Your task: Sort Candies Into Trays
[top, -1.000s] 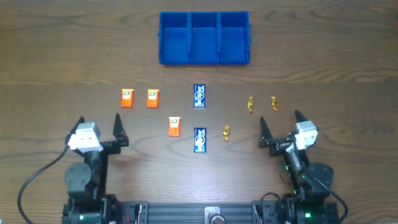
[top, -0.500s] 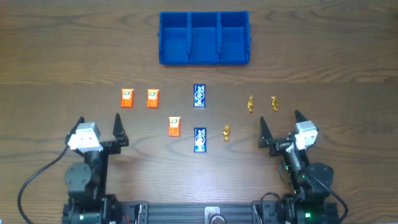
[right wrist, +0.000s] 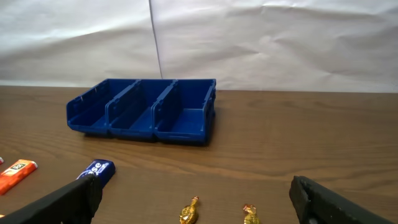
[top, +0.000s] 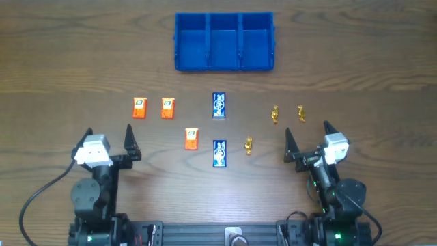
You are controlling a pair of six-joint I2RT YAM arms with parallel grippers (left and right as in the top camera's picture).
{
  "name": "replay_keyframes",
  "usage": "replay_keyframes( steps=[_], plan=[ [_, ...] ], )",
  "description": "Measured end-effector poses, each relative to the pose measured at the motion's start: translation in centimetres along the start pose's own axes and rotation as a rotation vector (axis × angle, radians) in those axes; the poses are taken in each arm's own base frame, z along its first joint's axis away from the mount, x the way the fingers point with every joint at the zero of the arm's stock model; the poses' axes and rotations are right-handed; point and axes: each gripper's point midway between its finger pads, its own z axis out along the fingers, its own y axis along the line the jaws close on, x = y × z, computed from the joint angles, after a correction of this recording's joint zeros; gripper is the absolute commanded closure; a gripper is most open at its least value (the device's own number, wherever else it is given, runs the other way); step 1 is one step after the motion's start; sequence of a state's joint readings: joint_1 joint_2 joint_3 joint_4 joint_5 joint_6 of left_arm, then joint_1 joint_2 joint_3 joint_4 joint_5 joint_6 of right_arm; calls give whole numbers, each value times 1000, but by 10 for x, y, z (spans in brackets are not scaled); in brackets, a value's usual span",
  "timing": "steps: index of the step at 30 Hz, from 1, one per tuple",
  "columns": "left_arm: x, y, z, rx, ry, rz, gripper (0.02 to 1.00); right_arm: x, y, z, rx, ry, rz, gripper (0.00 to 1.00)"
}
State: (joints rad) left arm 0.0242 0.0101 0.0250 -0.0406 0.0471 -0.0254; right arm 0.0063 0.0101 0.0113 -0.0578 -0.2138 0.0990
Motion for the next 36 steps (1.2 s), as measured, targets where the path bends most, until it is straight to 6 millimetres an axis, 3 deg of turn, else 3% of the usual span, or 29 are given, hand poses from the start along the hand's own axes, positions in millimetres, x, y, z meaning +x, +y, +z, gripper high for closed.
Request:
replay_keyframes(
  steps=[32,36],
  plan=[
    [1,0,0,0,3,-6,20,0,0,0,0,0,0,3],
    [23,-1,4,4,131,-68,20,0,0,0,0,-1,0,3]
  ],
)
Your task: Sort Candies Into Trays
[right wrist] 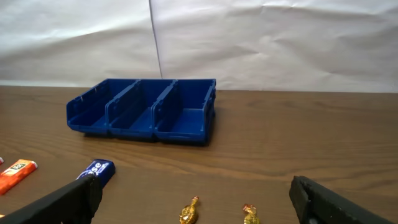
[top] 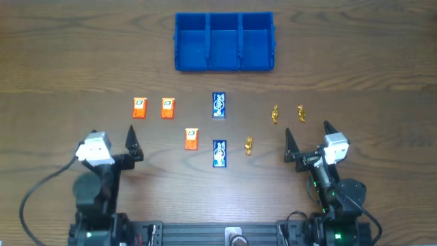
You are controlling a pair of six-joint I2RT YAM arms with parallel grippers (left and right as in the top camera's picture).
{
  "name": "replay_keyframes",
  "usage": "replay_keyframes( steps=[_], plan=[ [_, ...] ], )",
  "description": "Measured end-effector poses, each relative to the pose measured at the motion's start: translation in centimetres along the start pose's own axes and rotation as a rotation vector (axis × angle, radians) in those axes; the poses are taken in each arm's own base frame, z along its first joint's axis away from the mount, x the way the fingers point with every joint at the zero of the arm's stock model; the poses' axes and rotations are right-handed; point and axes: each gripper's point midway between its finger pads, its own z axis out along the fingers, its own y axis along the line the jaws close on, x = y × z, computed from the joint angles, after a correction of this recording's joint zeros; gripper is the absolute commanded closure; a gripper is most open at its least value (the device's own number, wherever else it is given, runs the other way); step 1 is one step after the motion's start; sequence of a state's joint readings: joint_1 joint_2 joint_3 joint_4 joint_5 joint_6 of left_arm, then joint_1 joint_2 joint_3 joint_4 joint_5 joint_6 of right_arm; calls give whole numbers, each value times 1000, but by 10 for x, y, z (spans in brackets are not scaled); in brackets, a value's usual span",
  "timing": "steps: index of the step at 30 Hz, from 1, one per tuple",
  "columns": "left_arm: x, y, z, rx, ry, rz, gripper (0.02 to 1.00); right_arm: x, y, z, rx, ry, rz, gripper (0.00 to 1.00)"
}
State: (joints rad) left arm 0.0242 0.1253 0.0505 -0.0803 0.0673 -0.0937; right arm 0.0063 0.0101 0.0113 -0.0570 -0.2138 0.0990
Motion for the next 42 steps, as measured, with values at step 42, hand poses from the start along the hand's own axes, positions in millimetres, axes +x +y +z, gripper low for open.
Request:
replay_keyframes(
  steps=[42],
  plan=[
    [87,-1,151,-19,1010,152,56,1,0,0,0,1,0,3]
  ],
)
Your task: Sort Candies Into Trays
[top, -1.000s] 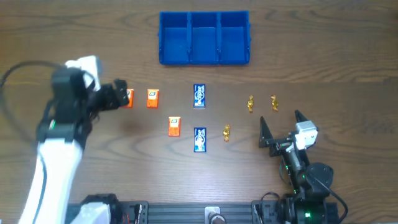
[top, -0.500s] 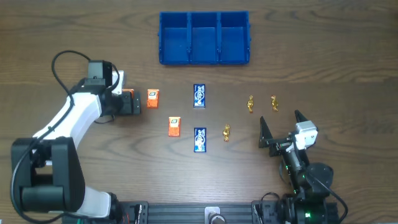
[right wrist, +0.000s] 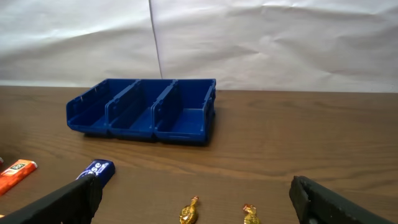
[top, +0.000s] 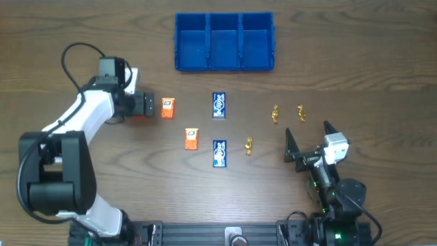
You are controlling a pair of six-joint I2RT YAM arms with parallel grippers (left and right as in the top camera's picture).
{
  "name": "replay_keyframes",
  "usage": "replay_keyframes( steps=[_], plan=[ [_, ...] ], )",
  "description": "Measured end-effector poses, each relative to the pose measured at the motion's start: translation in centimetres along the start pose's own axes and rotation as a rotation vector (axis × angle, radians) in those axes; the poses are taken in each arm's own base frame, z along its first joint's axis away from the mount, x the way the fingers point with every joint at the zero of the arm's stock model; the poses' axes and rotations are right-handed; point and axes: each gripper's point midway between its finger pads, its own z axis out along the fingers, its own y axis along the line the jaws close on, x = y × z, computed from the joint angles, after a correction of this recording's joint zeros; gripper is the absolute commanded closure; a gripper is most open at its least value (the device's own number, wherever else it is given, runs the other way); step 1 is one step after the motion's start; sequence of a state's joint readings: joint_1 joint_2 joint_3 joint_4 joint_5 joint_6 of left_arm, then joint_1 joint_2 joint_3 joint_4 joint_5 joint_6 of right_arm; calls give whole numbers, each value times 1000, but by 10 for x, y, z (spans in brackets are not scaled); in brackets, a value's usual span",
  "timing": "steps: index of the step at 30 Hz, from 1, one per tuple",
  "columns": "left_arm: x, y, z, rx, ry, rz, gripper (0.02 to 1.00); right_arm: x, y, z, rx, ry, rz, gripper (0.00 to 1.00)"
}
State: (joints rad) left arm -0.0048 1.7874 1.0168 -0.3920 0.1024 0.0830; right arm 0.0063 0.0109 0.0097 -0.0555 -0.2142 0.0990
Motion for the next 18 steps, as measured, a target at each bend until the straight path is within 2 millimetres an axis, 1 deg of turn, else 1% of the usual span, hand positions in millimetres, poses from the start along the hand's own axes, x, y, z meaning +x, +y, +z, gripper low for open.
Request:
replay_keyframes(
  steps=[2,4,6,9,11,14,16,18],
  plan=[
    [0,0,3,0,8,4,64,0,0,0,0,0,0,3],
    [4,0,6,0,27,3,80,0,0,0,0,0,0,3],
    [7,0,9,0,40,11,112,0,0,0,0,0,0,3],
    [8,-1,10,-1,41,32,226,0,0,0,0,0,0,3],
    [8,-1,10,-1,42,37,351,0,0,0,0,0,0,3],
    [8,-1,10,-1,42,43,489,0,0,0,0,0,0,3],
    [8,-2,10,0,41,43,566,0,0,0,0,0,0,3],
    [8,-2,10,0,42,43,621,0,0,0,0,0,0,3]
  ],
)
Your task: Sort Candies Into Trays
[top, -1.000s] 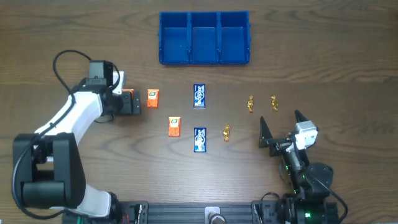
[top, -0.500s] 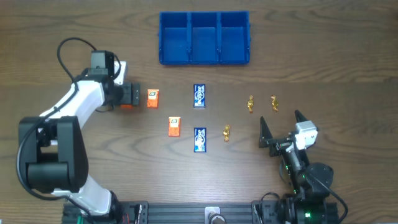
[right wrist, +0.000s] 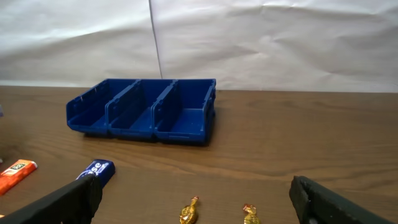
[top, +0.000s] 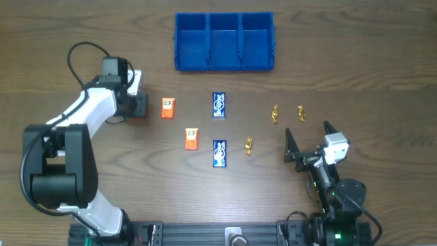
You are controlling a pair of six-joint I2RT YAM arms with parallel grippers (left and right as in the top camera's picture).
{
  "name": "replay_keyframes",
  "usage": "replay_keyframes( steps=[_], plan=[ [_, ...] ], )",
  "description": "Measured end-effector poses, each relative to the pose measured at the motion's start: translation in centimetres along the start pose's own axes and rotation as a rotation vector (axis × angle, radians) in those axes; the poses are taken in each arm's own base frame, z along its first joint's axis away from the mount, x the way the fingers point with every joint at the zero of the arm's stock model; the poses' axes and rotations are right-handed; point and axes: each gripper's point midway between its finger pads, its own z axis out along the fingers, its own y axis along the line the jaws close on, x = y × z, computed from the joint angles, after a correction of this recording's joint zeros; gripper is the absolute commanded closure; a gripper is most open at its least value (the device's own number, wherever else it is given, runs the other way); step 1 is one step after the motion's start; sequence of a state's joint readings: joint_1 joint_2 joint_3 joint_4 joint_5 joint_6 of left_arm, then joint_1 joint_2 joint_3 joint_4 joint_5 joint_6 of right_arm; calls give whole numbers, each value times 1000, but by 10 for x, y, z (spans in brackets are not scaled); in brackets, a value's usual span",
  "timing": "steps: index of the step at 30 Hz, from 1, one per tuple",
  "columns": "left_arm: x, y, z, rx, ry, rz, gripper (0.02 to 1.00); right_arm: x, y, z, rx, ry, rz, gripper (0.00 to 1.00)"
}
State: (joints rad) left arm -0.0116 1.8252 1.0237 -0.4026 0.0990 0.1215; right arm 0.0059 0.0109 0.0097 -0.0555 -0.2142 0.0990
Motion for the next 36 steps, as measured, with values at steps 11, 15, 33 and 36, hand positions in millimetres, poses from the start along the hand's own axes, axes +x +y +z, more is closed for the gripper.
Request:
replay_keyframes(
  steps=[11,15,33,36],
  plan=[
    [-10,-11,-25,8,14,-58,689,0,0,0,0,0,0,3],
    [-79,-49,-111,14,-192,-41,682,0,0,0,0,0,0,3],
    [-205,-165,-59,-23,-236,-105,660,0,0,0,0,0,0,3],
    [-206,-163,-55,-22,-232,-110,660,0,0,0,0,0,0,3]
  ],
)
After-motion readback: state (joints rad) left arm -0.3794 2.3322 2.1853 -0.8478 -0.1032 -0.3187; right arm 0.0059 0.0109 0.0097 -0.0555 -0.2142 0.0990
